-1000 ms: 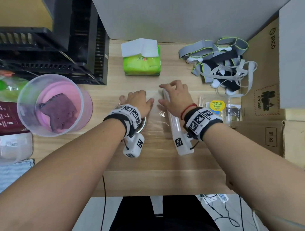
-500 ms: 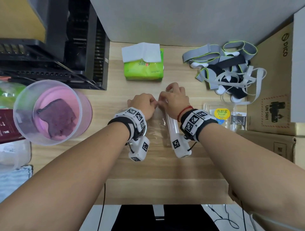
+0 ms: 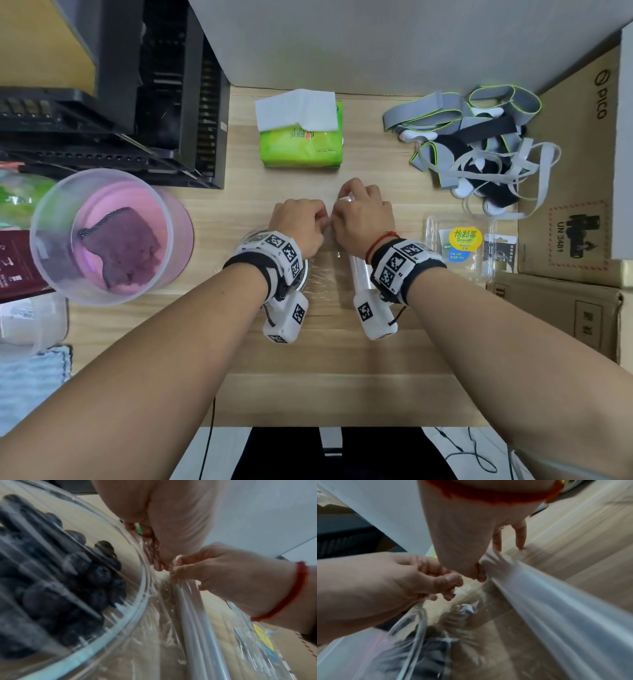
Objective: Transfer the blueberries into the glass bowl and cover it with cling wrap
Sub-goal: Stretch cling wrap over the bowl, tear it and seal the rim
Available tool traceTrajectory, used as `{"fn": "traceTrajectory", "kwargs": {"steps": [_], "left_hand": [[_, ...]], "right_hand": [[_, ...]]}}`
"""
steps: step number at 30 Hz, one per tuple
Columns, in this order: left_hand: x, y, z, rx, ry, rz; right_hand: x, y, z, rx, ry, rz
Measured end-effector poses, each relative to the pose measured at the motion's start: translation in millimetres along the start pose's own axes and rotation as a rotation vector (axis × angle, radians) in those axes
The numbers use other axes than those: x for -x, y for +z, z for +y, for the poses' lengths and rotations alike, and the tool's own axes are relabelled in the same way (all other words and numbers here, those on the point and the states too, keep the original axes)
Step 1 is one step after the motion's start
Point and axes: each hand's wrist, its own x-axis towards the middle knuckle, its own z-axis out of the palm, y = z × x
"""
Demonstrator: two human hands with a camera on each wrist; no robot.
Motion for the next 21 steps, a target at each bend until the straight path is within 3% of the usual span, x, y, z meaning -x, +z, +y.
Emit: {"fn": "traceTrajectory", "kwargs": {"steps": [3, 7, 11, 16, 21], "left_hand": [[5, 2, 1, 0.021, 0.036, 0.01], [8, 5, -5, 0.061, -0.034, 0.065], [6, 8, -6, 0.019, -0.06, 0.027], [3, 10, -7, -0.045, -0.074, -0.065], [5, 11, -6, -0.084, -0.071, -0.015]], "right_hand": [[-2, -2, 10, -0.025, 0.096, 0.039], [-2, -6, 15, -0.1, 0.061, -0.033], [2, -3, 15, -0.199, 0.059, -0.03], [10, 2, 16, -0.227, 0.168, -0.012], [12, 2, 14, -0.416, 0.216, 0.005]]}}
